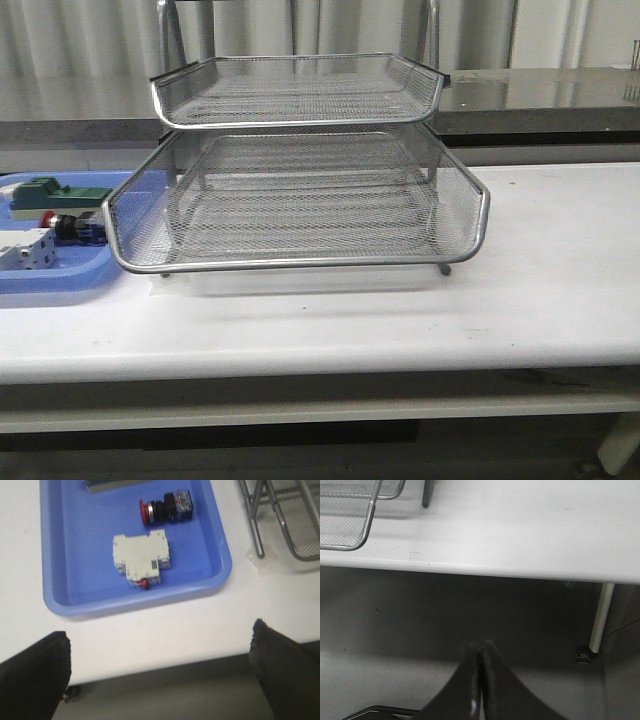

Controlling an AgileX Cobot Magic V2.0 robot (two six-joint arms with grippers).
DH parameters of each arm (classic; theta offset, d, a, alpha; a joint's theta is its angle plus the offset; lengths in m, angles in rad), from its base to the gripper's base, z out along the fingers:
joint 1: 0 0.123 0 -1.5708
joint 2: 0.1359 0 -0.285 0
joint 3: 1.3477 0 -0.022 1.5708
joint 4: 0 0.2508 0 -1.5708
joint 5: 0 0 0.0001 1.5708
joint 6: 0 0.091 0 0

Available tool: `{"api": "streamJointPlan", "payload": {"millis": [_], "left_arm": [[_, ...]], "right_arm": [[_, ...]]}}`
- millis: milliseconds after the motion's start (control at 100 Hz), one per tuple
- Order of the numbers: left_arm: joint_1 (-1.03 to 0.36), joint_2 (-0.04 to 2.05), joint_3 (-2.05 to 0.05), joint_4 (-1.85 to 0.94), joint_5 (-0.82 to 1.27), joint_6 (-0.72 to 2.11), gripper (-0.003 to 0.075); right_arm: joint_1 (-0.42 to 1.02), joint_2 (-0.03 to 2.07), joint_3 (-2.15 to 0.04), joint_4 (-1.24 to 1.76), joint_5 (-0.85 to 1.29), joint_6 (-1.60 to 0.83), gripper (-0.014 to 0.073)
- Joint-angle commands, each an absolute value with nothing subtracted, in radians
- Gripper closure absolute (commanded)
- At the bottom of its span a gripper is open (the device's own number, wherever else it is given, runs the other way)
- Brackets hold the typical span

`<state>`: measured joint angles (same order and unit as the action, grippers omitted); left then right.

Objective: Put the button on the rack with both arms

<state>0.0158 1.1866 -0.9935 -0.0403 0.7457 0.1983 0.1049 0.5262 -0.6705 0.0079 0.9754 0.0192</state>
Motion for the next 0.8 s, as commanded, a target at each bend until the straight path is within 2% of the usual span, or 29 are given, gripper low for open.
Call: {"api": "streamJointPlan", "payload": {"millis": [0, 240, 530, 790], "left_arm": [[0.019, 1.197, -1.06, -0.054, 0.625, 0.261, 0.0005], [0.017, 1.396, -1.285, -0.056, 0.645, 0.451, 0.0005], [0.001, 1.701, -1.642, -0.08, 0.868, 0.752, 0.0005], [-0.052, 1.941, -1.897, -0.08, 0.996, 0.861, 0.0005]], "right_arm": [[0.1, 0.532, -0.707, 0.01, 0.922, 0.017, 0.066], [0.1, 0.532, -0.707, 0.01, 0.922, 0.017, 0.066], [0.1, 0.532, -0.707, 0.01, 0.922, 0.017, 0.066], [0.1, 0.532, -0.707, 0.01, 0.922, 0.017, 0.066]]}}
